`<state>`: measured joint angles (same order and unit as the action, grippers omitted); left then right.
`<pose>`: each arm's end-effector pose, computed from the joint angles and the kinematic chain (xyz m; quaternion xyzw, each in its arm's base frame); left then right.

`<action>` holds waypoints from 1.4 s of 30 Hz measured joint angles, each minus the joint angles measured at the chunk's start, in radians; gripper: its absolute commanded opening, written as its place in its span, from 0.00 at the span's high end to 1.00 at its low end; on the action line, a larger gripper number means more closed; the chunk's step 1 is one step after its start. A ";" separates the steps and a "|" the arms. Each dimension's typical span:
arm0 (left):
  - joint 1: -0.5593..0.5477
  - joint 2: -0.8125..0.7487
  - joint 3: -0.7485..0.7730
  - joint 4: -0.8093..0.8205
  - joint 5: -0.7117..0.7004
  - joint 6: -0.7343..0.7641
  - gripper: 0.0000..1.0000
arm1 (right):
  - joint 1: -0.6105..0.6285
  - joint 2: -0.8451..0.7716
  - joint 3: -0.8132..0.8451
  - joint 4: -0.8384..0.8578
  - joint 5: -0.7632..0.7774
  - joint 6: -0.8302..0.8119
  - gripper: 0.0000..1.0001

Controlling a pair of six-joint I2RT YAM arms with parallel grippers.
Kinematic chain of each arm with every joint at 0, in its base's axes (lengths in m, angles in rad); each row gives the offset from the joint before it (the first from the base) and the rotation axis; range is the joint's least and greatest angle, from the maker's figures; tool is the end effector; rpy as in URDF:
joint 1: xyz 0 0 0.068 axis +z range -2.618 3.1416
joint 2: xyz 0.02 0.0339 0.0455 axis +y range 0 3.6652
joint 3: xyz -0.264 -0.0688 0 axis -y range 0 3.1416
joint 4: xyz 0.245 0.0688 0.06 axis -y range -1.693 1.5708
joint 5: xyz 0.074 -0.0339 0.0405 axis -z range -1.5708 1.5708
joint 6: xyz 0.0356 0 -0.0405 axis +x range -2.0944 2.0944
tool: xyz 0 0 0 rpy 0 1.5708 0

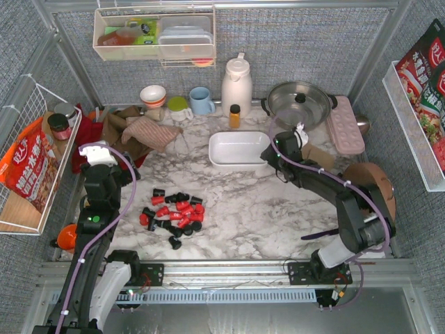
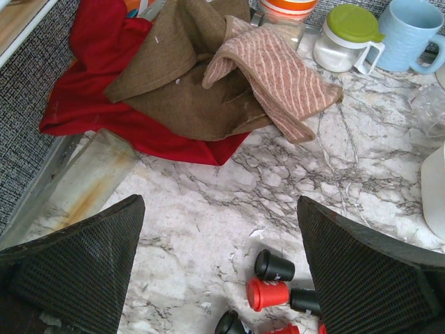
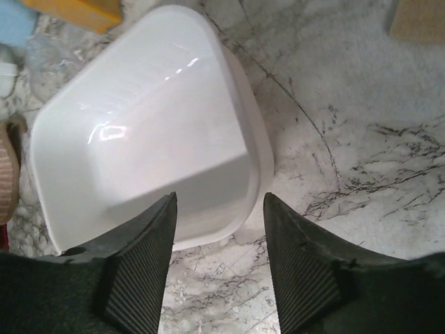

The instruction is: Mix the coffee capsules in the storage basket

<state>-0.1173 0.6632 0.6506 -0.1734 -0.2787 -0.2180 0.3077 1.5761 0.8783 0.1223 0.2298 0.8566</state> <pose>0.1641 -0.0095 0.3129 -0.1269 0.7568 -0.0001 0.6412 0.3254 0.0949 0.2069 0.2893 0.8254 0.1766 0.4515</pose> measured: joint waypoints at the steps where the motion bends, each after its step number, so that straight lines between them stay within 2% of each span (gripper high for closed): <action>1: 0.000 0.000 0.000 0.000 0.000 0.000 0.01 | 0.001 -0.018 0.000 -0.003 -0.002 -0.014 0.41; 9: -0.005 0.039 0.000 -0.003 0.001 -0.001 0.01 | 0.043 -0.169 0.083 -0.109 -0.014 -0.314 0.40; 14: -0.010 0.070 0.000 0.001 -0.009 -0.012 0.01 | 0.090 -0.308 -0.029 -0.154 0.009 -0.471 0.40; 18: -0.010 0.145 0.024 -0.028 0.007 -0.051 0.07 | 0.134 -0.422 -0.132 -0.165 0.018 -0.553 0.40; 23: -0.010 0.274 0.047 -0.088 0.084 -0.154 0.11 | 0.145 -0.498 -0.212 -0.153 0.023 -0.592 0.40; 29: -0.014 0.395 0.068 -0.174 0.156 -0.239 0.08 | 0.151 -0.491 -0.218 -0.111 -0.003 -0.585 0.32; 33: -0.039 0.476 0.082 -0.192 0.183 -0.269 0.16 | 0.156 -0.477 -0.216 -0.113 -0.023 -0.573 0.31; 36: -0.077 0.564 0.094 -0.204 0.203 -0.280 0.31 | 0.157 -0.478 -0.215 -0.112 -0.029 -0.566 0.31; 42: -0.109 0.718 0.123 -0.219 0.207 -0.283 0.31 | 0.157 -0.483 -0.215 -0.112 -0.030 -0.563 0.31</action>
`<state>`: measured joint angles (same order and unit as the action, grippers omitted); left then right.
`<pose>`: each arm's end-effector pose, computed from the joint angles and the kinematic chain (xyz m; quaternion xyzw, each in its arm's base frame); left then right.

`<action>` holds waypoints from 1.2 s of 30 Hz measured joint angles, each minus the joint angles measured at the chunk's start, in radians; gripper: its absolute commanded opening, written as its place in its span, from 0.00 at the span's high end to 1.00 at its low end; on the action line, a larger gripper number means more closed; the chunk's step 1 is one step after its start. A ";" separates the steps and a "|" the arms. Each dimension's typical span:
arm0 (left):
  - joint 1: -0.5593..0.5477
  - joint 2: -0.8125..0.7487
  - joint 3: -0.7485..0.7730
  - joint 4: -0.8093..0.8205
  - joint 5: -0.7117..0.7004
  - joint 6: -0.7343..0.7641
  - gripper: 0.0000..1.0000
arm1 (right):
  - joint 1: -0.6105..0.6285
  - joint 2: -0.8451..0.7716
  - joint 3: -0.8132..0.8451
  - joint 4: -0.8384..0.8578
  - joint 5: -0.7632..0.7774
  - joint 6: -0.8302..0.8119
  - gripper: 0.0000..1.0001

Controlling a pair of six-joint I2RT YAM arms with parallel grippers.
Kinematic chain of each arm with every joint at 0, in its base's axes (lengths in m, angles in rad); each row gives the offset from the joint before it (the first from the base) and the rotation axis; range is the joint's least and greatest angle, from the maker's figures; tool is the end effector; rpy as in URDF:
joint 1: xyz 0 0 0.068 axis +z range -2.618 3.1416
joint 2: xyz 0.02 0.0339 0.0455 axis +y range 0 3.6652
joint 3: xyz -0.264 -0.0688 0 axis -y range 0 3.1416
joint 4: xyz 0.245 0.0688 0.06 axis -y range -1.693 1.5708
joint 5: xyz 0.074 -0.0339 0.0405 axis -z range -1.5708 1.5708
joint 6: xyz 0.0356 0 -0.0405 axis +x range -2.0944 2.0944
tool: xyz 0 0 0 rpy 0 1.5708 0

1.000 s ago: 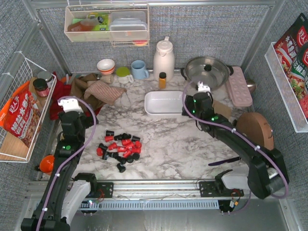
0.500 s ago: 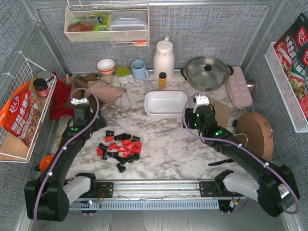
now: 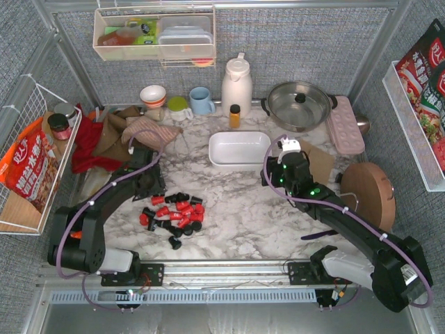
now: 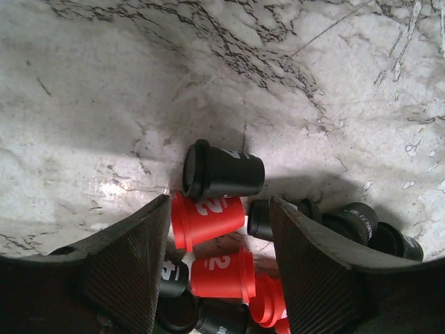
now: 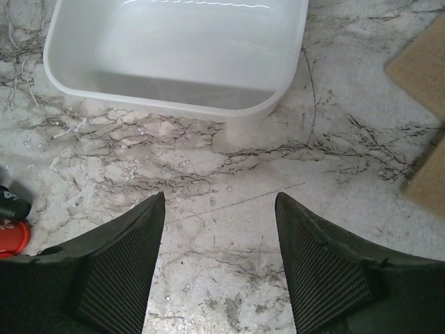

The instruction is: Mix the coffee capsules in the storage basket

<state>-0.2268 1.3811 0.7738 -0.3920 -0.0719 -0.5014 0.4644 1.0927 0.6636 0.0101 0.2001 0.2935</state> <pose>0.2587 -0.0571 0.1901 -0.1413 0.9484 -0.0681 0.2755 0.2229 0.1037 0.2562 -0.0170 0.8361 0.1226 0.5344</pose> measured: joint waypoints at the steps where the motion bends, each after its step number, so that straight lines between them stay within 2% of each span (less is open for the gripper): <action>1: -0.003 0.010 0.002 0.000 0.003 0.000 0.31 | 0.000 0.000 0.000 0.000 0.000 0.000 0.31; 4: -0.008 0.026 0.008 0.000 0.011 0.001 0.28 | 0.000 0.001 0.000 0.000 -0.007 0.000 0.31; 20: -0.052 0.113 0.057 -0.005 -0.037 0.023 0.29 | 0.000 0.039 0.012 0.000 -0.035 0.011 0.30; 27: -0.063 0.151 0.078 -0.010 -0.076 0.030 0.38 | 0.000 0.049 0.015 0.000 -0.048 0.011 0.30; 36: -0.080 0.200 0.101 -0.026 -0.103 0.049 0.39 | 0.000 0.068 0.029 -0.003 -0.063 0.014 0.29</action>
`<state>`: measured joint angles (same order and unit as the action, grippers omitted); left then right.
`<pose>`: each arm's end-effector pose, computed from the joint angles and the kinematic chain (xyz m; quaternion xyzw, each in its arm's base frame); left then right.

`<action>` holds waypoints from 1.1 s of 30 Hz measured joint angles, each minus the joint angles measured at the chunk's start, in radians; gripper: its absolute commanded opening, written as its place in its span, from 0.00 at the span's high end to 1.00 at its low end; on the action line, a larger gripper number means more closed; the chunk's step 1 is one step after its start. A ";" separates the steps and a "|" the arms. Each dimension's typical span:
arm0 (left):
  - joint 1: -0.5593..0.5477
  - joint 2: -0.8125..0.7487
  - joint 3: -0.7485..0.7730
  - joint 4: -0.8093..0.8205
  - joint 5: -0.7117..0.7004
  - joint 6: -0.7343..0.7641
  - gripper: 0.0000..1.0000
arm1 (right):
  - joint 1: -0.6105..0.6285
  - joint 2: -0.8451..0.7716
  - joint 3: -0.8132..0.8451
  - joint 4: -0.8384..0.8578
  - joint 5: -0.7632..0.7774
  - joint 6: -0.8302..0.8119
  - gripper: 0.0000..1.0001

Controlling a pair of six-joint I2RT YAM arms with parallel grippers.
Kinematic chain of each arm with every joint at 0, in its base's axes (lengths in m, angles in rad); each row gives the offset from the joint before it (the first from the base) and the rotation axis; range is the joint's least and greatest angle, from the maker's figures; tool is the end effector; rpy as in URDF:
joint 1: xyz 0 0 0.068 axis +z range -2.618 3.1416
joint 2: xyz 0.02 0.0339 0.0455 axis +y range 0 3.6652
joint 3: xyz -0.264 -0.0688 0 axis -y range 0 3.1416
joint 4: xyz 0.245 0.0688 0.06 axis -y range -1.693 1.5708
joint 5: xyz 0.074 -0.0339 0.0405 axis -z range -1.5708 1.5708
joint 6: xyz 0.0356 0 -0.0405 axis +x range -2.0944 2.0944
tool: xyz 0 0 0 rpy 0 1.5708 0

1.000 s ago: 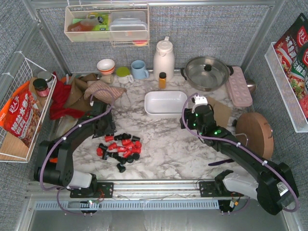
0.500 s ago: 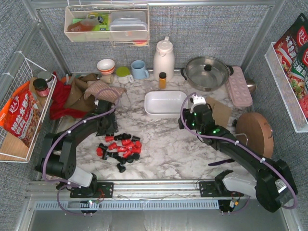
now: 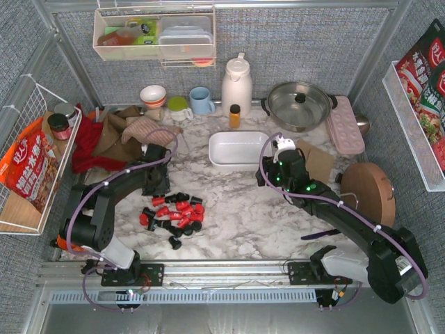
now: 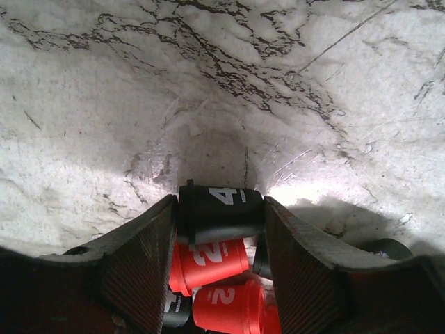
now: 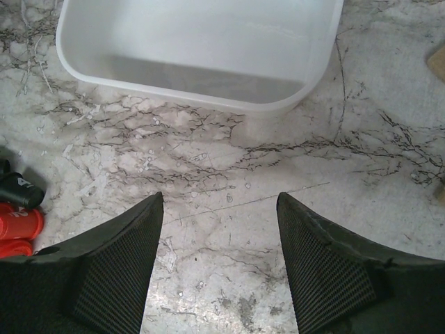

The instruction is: Mix the coffee capsules in the storage basket

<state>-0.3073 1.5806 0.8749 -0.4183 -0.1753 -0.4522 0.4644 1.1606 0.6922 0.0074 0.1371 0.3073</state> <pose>0.2832 -0.0833 0.1659 -0.0897 0.9675 -0.0025 0.2366 0.2331 0.1113 0.2499 -0.0306 0.8482 0.1439 0.5089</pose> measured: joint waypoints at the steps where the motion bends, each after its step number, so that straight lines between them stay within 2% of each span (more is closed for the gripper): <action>1: -0.001 0.002 0.000 -0.002 -0.004 0.000 0.39 | 0.000 0.000 0.000 0.000 -0.006 0.000 0.29; 10: -0.008 -0.004 0.002 -0.003 -0.026 0.008 0.45 | 0.000 0.003 0.001 -0.003 -0.011 0.000 0.29; 19: -0.015 -0.187 -0.003 0.073 0.008 0.026 0.49 | 0.000 0.004 0.008 -0.005 -0.016 0.000 0.29; 26: -0.027 -0.462 -0.151 0.323 0.103 0.053 0.49 | 0.000 -0.004 0.031 -0.019 -0.046 0.000 0.29; 30: -0.031 -0.561 -0.192 0.494 0.179 0.155 0.49 | 0.000 -0.005 0.062 -0.036 -0.064 -0.012 0.29; 33: -0.031 -0.574 -0.179 0.608 0.245 0.252 0.48 | 0.000 0.001 0.106 -0.066 -0.074 -0.018 0.29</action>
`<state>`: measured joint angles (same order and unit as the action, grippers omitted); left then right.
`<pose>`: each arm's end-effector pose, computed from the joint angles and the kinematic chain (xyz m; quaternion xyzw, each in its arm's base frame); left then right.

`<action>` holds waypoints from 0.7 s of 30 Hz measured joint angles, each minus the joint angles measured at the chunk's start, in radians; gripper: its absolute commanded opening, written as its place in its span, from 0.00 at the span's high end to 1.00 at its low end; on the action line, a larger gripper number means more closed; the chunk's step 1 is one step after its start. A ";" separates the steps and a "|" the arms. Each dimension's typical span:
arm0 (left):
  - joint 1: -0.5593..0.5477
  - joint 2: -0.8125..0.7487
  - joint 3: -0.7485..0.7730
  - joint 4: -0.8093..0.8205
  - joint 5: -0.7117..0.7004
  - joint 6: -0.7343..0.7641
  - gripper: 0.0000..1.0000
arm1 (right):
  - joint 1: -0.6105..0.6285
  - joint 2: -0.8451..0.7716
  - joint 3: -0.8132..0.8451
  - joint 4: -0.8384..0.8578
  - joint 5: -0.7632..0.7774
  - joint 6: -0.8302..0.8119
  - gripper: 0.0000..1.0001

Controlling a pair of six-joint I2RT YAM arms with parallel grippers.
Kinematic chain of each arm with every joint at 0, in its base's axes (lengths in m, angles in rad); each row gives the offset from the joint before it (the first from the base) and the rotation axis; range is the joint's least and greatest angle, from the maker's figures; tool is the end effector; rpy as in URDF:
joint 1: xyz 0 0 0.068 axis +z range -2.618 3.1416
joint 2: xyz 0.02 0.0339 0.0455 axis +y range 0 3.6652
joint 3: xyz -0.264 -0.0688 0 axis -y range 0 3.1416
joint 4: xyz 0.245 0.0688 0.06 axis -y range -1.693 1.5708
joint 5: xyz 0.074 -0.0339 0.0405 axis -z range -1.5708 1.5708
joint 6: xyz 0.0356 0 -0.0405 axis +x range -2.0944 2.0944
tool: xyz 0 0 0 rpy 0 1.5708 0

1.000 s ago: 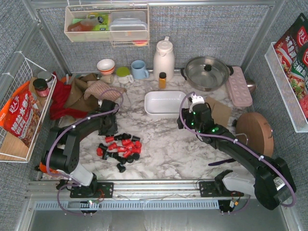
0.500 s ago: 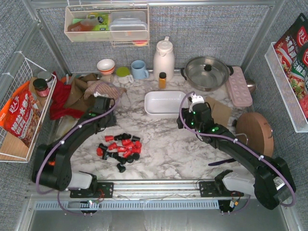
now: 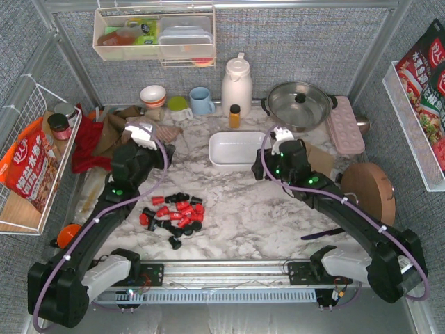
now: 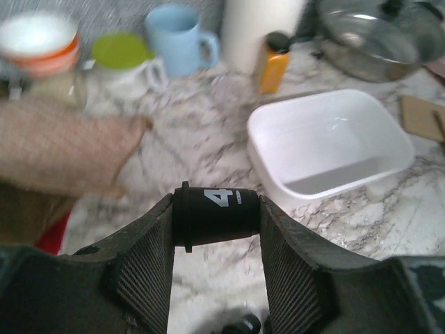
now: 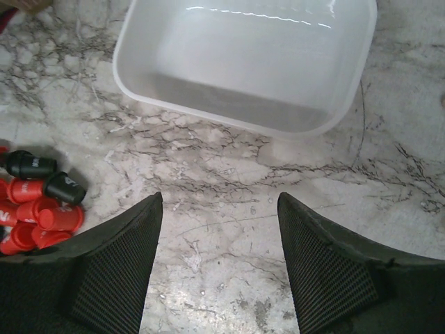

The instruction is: Mix the coffee capsules in the storage basket

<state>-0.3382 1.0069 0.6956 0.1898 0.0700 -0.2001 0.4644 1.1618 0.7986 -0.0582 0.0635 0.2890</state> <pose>0.2248 -0.0817 0.3054 0.0748 0.7449 -0.2014 0.6316 0.2382 0.1168 0.2800 -0.0563 0.8372 0.1751 0.5150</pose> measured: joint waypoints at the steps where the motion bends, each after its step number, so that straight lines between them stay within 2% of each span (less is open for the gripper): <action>1: 0.000 0.001 0.000 0.041 0.041 0.036 0.48 | 0.000 0.003 0.016 -0.013 -0.009 -0.001 0.29; 8: -0.040 0.026 -0.084 0.283 0.403 0.336 0.48 | 0.026 -0.032 0.099 -0.123 -0.023 -0.006 0.29; 12: -0.063 0.032 -0.164 0.365 0.556 0.521 0.46 | 0.059 -0.063 0.137 -0.159 -0.018 0.003 0.29; 16: -0.079 0.032 -0.239 0.434 0.636 0.618 0.46 | 0.131 -0.066 0.178 -0.170 -0.016 0.021 0.29; 21: -0.117 0.032 -0.293 0.523 0.667 0.646 0.46 | 0.243 -0.050 0.222 -0.125 -0.012 0.041 0.29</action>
<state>-0.4557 1.0386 0.4026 0.7128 0.7372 0.4461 0.7078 1.1122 1.0210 -0.1833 0.0513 0.3302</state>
